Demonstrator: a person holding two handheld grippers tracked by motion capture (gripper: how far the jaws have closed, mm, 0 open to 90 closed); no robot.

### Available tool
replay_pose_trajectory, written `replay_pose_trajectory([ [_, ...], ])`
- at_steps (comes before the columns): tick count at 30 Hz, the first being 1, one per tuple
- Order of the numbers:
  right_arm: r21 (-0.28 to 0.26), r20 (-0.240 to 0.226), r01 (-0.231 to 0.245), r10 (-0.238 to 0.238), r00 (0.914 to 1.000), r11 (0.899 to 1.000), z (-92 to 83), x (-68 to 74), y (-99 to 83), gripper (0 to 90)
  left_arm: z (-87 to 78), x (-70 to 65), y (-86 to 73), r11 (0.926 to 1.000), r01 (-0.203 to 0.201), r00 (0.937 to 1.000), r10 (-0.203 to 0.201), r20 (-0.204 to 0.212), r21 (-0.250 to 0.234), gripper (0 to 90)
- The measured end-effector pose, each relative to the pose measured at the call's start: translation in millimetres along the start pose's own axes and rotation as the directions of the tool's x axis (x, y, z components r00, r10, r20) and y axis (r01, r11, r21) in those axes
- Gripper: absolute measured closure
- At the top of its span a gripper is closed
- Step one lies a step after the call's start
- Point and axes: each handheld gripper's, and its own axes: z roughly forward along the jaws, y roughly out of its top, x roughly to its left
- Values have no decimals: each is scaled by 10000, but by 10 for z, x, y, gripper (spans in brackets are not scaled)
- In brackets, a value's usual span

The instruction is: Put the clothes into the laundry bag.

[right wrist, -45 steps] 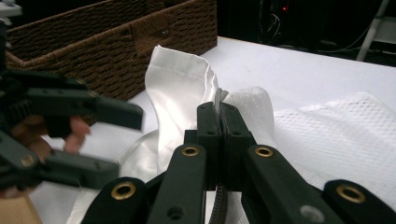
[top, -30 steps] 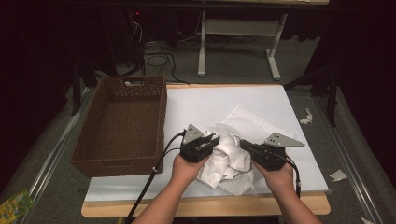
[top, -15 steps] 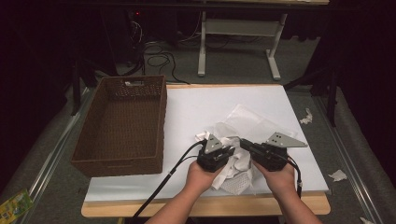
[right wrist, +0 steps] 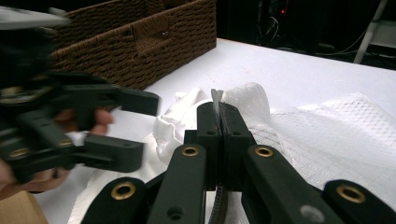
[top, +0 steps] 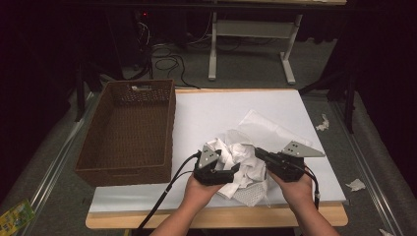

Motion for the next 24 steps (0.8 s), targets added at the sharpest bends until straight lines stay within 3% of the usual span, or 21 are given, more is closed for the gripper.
replay_pose_trajectory([
  [2, -4, 33, 68, -68, 10000, 10000, -3, 7, 1, 894, 119, 1, 25, 9998, 55, 9999, -58, 134, 209, 350],
  [5, -37, 44, -23, 23, 10000, 10000, -11, -10, -8, 894, 256, -85, 80, 9988, -144, 9997, 135, 180, 473, 681],
  [7, -44, 35, -78, 78, 10000, 10000, -10, -29, -12, 894, 305, -214, 101, 9974, -474, 9986, 461, 240, 544, 768],
  [11, -93, 54, -192, 193, 9998, 9998, -3, -69, -14, 894, 329, -493, 89, 9923, -1170, 9910, 1138, 708, 418, 798],
  [13, -125, -13, -270, 270, 9996, 9996, -10, -70, -2, 895, 371, -520, 84, 9891, -1397, 9893, 1373, 496, 474, 797],
  [18, -455, -184, 17, -25, 9998, 9990, -108, 30, 73, 894, 500, -258, 154, 9946, -879, 9936, 915, -664, 556, 799],
  [21, -526, -195, 26, -36, 9998, 9986, -122, 51, 92, 894, 564, -120, 279, 9986, -521, 9879, 515, -1462, -6, 807],
  [22, -470, -170, 35, -43, 9998, 9989, -111, 43, 89, 894, 581, -108, 313, 9985, -508, 9861, 469, -1595, -201, 805],
  [24, -487, -132, -67, 60, 9999, 9988, -79, 6, 77, 894, 629, -107, 328, 9968, -790, 9855, 767, -1514, -92, 769],
])
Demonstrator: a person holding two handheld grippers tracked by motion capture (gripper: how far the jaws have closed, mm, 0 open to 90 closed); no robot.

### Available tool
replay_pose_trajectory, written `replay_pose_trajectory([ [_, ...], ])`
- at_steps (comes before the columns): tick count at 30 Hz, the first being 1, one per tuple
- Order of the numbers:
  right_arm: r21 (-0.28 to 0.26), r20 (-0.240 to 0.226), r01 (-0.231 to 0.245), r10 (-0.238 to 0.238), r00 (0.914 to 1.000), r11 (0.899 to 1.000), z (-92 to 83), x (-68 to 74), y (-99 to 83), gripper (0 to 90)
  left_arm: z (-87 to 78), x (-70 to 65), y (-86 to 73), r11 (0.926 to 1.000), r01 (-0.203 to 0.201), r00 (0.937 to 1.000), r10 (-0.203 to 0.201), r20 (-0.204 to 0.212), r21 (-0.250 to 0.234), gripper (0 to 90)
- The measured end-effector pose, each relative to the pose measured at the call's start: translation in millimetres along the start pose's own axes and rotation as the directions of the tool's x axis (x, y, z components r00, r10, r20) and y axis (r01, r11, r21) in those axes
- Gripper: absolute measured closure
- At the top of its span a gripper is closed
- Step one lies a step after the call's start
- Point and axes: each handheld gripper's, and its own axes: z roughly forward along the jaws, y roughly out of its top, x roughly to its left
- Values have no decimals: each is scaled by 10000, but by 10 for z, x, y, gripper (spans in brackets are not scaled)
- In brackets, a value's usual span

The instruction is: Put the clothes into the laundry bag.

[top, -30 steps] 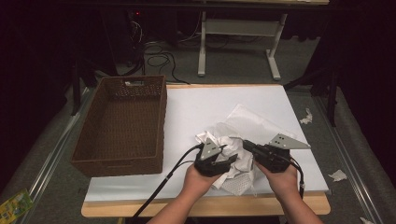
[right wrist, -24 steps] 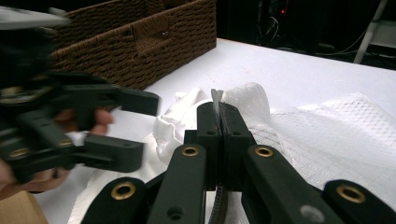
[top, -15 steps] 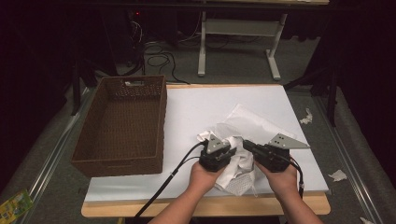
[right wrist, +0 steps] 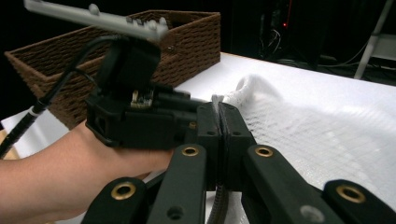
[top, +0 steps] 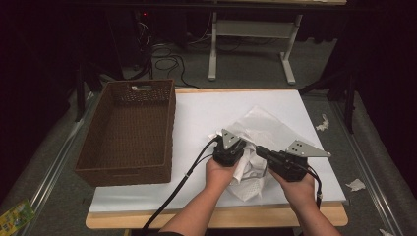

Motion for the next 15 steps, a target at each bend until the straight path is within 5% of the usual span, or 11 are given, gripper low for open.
replay_pose_trajectory([
  [2, 36, 48, -196, 196, 9998, 9998, 29, -46, -8, 894, 2, -1, -31, 9994, -69, 9978, 46, 658, 346, 622],
  [8, 152, 110, -208, 207, 9997, 9997, 58, -74, -41, 894, -406, -43, -117, 9982, -599, 9908, 588, 1217, 57, 256],
  [10, 184, 137, -156, 153, 9998, 9997, 55, -69, -42, 894, -552, -16, -194, 9991, -421, 9899, 428, 1351, -84, 232],
  [15, 224, 203, -83, 78, 9998, 9997, 64, -55, -46, 894, -592, 100, -442, 9971, -58, 9922, -38, 1246, 764, 184],
])
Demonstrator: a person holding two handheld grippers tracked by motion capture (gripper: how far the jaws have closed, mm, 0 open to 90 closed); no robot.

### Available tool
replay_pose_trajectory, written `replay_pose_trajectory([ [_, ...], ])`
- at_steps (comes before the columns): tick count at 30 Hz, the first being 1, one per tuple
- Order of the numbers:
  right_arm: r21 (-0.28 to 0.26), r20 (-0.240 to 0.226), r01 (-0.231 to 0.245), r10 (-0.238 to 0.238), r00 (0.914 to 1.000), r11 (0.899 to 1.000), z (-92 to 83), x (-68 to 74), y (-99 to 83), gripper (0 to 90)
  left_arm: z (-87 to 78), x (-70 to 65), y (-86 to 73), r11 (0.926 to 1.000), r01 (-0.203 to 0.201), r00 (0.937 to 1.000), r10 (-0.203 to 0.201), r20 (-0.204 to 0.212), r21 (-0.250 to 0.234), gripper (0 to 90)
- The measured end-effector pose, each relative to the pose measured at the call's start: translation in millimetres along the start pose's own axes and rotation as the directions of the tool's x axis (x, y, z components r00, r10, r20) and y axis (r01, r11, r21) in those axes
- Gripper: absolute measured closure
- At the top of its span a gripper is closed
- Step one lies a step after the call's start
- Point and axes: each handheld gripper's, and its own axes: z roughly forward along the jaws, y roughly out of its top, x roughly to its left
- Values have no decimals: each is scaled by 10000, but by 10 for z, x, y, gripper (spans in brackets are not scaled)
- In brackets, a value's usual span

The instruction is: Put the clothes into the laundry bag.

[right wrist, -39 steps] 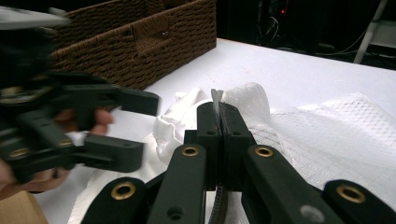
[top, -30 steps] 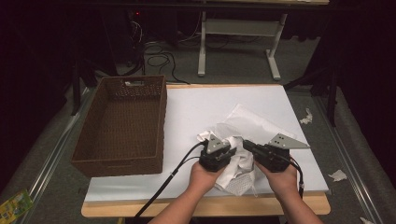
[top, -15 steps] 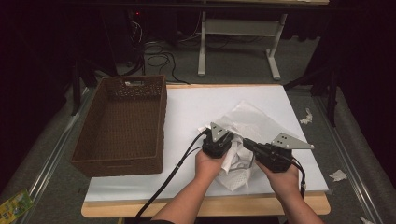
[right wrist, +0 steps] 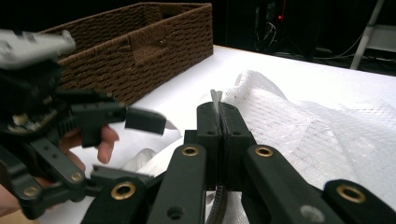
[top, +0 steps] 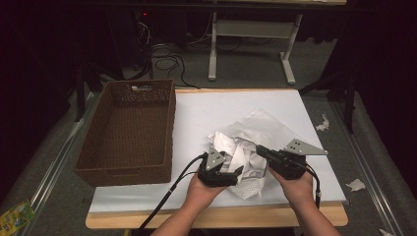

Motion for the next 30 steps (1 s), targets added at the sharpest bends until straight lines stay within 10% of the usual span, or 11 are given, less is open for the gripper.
replay_pose_trajectory([
  [4, 72, 19, 53, -53, 10000, 10000, 7, 13, -13, 894, 131, 34, -84, 9953, 252, 9994, -275, 228, 934, 371],
  [10, 165, -7, 95, -95, 10000, 9998, 17, 18, -44, 894, 169, 12, -83, 9953, 43, 9999, -57, 141, 964, 804],
  [22, 12, -11, 138, -138, 9999, 9999, -15, 54, -14, 894, 100, -183, 252, 9994, -312, 9990, 308, 332, 117, 838],
  [30, -135, -12, 103, -103, 9999, 9999, -30, 34, 16, 894, 483, -341, 367, 9996, -263, 9969, 266, 746, -56, 833],
])
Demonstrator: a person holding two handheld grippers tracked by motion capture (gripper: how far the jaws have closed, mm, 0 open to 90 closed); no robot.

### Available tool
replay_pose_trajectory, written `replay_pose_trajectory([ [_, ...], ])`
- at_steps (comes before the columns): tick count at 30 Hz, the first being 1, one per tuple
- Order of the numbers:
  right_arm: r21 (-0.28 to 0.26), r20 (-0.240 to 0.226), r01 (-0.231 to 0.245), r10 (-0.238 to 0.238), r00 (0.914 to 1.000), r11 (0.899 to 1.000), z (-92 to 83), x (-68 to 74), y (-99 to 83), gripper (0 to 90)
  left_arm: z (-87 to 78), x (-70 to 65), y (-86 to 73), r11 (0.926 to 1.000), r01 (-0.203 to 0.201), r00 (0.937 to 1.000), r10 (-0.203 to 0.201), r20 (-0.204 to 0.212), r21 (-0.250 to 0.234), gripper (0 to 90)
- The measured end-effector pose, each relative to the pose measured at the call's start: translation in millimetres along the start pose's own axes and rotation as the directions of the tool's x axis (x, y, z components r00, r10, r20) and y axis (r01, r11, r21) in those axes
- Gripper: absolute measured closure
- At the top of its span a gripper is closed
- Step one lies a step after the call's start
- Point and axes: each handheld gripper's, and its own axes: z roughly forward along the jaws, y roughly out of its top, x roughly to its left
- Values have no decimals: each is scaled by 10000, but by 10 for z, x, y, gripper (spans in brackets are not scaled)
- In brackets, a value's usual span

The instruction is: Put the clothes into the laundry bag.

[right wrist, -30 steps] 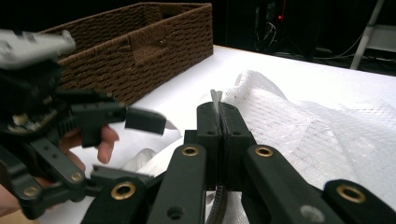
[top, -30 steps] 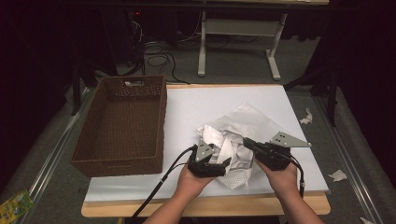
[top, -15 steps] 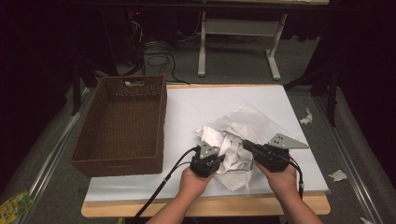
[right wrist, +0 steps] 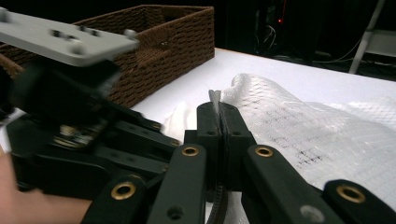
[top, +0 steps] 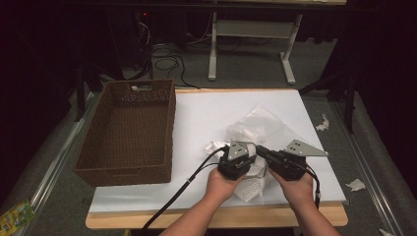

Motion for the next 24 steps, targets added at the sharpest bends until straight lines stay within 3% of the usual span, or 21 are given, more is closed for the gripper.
replay_pose_trajectory([
  [3, -10, 42, -98, 98, 9999, 10000, -25, -34, -14, 894, 73, 8, -19, 9990, 436, 9988, -436, 201, -4, 751],
  [4, 0, 50, -141, 141, 9999, 9999, -27, -52, -20, 894, 49, 10, -27, 9993, 364, 9988, -362, 335, -71, 696],
  [6, 7, 88, -170, 170, 9998, 9999, -34, -74, -33, 894, -39, 13, -31, 9997, 240, 9988, -235, 424, -97, 577],
  [7, 29, 106, -176, 175, 9998, 9998, -38, -77, -36, 894, -138, 26, -32, 9998, 18, 9992, -9, 410, -207, 537],
  [9, 60, 95, -156, 156, 9998, 9999, -41, -87, -39, 894, -325, 56, -52, 9984, -44, 9995, 61, 305, -572, 447],
  [11, 89, 112, -89, 88, 9999, 9999, -38, -85, -43, 894, -516, 127, -94, 9966, -194, 9996, 177, -214, -801, 383],
  [13, 107, 149, -64, 63, 9999, 9999, -42, -71, -40, 894, -614, 248, -151, 9965, -418, 9939, 341, -1047, -725, 318],
  [15, 101, 206, -80, 78, 9998, 9999, -47, -58, -29, 894, -622, 415, -202, 9992, 7, 9899, -63, -1417, -394, 259],
  [17, 108, 218, -50, 48, 9998, 9999, -39, -52, -27, 894, -577, 591, -262, 9984, 573, 9815, -568, -1830, -25, 207],
  [19, 124, 187, -20, 18, 9998, 9999, -33, -49, -30, 894, -498, 739, -323, 9929, 1129, 9742, -1035, -2005, 361, 180],
  [21, 132, 171, -9, 7, 9999, 9999, -28, -51, -35, 894, -428, 803, -376, 9871, 1461, 9721, -1310, -1948, 655, 201],
  [22, 158, 198, -24, 21, 9998, 9999, -22, -54, -40, 894, -392, 824, -401, 9834, 1581, 9733, -1400, -1818, 892, 245],
  [24, 234, 170, -76, 72, 9998, 9997, -5, -60, -51, 894, -369, 821, -439, 9838, 1596, 9775, -1458, -1527, 820, 450],
])
